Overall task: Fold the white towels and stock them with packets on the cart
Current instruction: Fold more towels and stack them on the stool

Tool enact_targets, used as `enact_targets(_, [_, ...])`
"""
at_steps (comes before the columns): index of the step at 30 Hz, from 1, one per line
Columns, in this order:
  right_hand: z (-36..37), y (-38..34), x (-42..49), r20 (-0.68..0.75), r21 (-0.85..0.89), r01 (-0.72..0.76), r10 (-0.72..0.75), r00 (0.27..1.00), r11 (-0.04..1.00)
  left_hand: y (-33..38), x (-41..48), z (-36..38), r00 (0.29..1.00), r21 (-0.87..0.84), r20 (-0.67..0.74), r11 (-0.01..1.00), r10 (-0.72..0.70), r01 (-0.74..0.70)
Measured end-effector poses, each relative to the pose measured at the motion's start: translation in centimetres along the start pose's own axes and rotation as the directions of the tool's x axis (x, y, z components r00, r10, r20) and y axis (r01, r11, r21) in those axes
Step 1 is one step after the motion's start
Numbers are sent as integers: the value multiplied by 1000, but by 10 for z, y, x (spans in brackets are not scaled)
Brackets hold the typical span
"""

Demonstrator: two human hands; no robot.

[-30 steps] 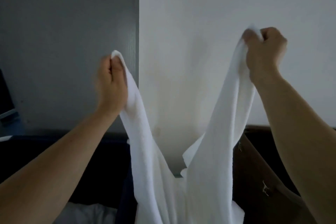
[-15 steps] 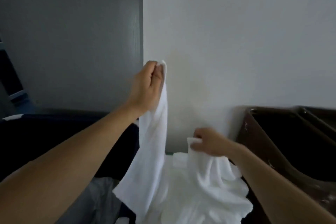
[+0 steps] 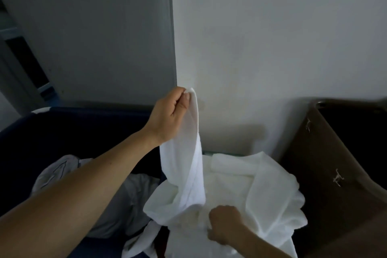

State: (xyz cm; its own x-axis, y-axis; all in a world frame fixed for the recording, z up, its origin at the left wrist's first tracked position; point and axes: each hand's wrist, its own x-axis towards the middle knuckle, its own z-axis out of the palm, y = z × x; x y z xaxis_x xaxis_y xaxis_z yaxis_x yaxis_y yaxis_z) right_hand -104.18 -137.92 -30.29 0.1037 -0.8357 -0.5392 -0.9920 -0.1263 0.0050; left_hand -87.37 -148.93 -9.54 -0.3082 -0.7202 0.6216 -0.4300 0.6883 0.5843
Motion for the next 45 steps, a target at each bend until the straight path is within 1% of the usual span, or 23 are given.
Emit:
enact_targets(3, [-80,37,-20,-194,194,-56,94,976,979,1,0,-14,999,2,-39,1000,1,-1])
enact_targets(5, [-147,71,-46,-327,335,-37,153,933,941,4,4,-25,995,-12,-100,1000,-4,3])
enact_targets(6, [-181,87,-65,-405,414,-6,190,894,910,7,7,-32,990,-24,-144,1000,-8,5])
enact_targets(7, [-212,101,-85,-496,491,38,244,833,870,13,10,-38,982,-39,-189,999,-5,-2])
enact_targets(8, [-240,111,-107,-584,564,100,310,751,820,20,15,-44,973,-60,-233,998,5,-19])
enact_targets(10, [-283,118,-143,-727,626,263,427,538,734,39,27,-54,953,-144,-300,985,47,-94])
enact_targets(11, [-298,119,-152,-775,607,318,454,440,728,51,34,-58,942,-195,-326,969,80,-149])
enact_targets(12, [-309,116,-155,-807,577,339,454,378,743,64,40,-60,928,-236,-354,948,120,-212])
enact_targets(13, [-317,111,-154,-824,553,341,438,360,760,75,47,-62,910,-265,-383,925,158,-272])
enact_targets(14, [-321,106,-148,-827,534,319,406,388,783,85,53,-63,892,-286,-412,904,184,-318])
enact_targets(17, [-312,95,-115,-789,457,188,298,537,869,105,62,-52,875,-297,-442,887,200,-353])
enact_targets(19, [-297,93,-98,-766,485,190,310,563,854,105,57,-33,914,-213,-333,926,232,-313])
enact_targets(21, [-280,94,-95,-754,575,275,368,544,771,99,44,-10,966,-156,-135,958,221,-241])
enact_targets(23, [-267,99,-99,-715,689,397,481,507,606,89,32,8,988,-172,1,973,157,-155])
enact_targets(25, [-257,98,-109,-698,715,499,537,474,490,81,23,20,992,-197,77,977,103,-87])
enact_targets(28, [-246,82,-121,-686,721,553,546,481,418,83,19,30,987,-237,155,972,44,-6])
enact_targets(30, [-242,72,-126,-658,740,572,559,505,354,91,18,36,985,-268,171,963,28,19])
enact_targets(32, [-239,63,-131,-627,749,610,575,525,260,97,17,43,988,-304,157,952,8,40])
enact_targets(35, [-234,56,-136,-620,705,691,610,494,158,104,15,50,995,-351,89,933,-49,77])
enact_targets(38, [-225,55,-140,-656,636,766,586,476,89,109,15,53,993,-373,42,921,-106,114])
enact_targets(39, [-222,56,-142,-678,611,787,571,463,88,110,15,53,991,-398,41,907,-129,135])
enact_targets(41, [-217,57,-144,-731,574,809,524,436,128,111,14,54,985,-455,24,875,-173,164])
enact_targets(45, [-213,63,-145,-808,555,786,401,432,272,110,14,56,969,-546,27,808,-246,220])
